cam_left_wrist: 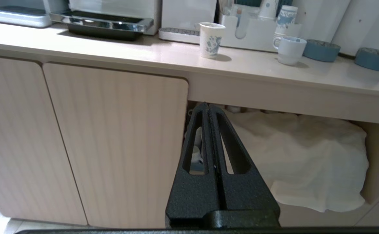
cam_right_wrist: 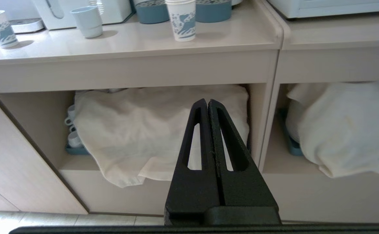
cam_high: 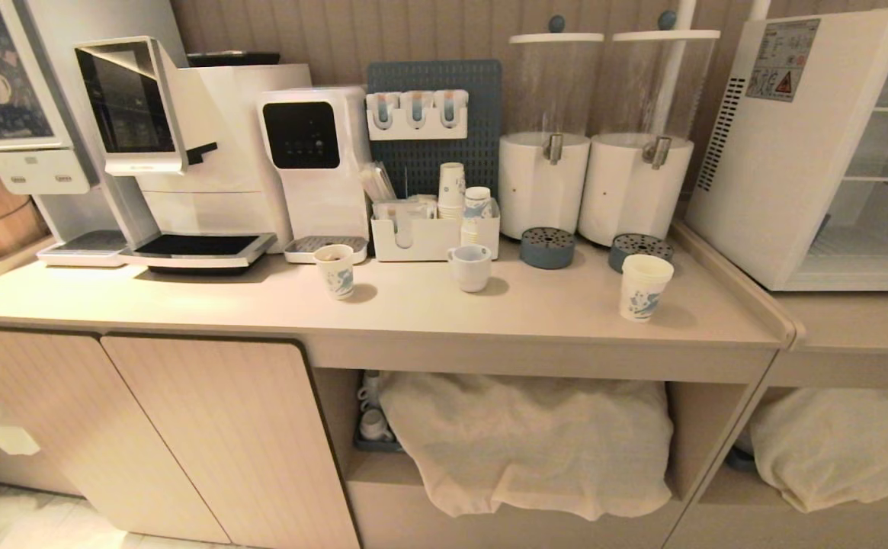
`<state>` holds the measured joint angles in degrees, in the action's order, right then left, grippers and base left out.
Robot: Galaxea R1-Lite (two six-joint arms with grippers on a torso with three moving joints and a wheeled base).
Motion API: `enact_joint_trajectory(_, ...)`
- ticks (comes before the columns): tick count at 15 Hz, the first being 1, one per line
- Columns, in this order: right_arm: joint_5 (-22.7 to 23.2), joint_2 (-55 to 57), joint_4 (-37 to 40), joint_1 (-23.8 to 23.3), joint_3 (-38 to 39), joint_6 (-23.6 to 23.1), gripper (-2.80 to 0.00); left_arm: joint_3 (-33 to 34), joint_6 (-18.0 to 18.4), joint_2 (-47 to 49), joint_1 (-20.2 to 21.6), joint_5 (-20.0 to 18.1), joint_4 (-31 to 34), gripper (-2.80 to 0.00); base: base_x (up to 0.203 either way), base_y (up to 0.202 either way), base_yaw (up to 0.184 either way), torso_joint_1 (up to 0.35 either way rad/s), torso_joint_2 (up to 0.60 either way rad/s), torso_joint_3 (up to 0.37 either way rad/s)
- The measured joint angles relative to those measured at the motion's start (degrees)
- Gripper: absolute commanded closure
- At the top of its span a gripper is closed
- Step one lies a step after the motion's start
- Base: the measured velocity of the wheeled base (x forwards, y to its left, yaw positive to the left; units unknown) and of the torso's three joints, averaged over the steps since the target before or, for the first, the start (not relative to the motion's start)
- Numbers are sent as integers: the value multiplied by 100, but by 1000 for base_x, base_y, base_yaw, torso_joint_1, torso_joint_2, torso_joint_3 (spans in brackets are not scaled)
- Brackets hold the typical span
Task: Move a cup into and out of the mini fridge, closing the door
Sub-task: Close the freezer door
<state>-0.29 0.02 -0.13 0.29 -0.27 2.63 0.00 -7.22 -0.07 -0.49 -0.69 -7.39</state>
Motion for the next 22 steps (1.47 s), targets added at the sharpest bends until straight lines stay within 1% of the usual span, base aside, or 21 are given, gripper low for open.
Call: enact_joint_trajectory(22,-6,0,65,1,-28,-19,0,0,-6,0,7,-1,1,0,0,-194,0,3,1,3)
